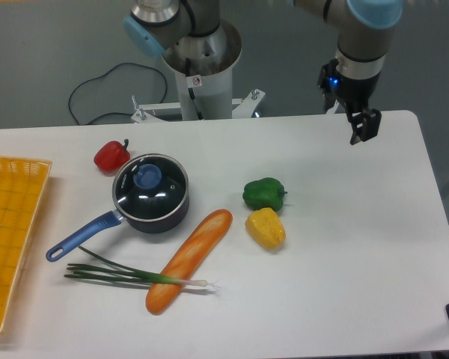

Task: Open the lid
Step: 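Move the gripper from its start pose toward the saucepan, then move the gripper over the blue knob of the saucepan lid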

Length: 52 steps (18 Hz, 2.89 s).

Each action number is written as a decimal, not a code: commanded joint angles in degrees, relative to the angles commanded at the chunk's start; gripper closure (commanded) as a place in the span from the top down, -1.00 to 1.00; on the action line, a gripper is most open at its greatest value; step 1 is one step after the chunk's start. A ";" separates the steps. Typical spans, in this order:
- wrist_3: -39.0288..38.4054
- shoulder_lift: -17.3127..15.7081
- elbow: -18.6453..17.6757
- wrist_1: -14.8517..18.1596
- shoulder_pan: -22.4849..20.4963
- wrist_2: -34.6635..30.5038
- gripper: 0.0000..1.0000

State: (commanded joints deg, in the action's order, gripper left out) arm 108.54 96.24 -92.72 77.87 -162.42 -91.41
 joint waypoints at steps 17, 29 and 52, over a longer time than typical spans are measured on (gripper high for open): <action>-8.17 -0.26 -2.20 0.00 0.35 0.44 1.00; -20.21 -0.09 -2.72 -0.09 1.32 6.15 1.00; -39.36 3.52 -2.37 0.09 13.17 1.32 1.00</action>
State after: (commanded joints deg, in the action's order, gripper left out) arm 69.19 99.76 -95.09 77.96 -149.25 -90.09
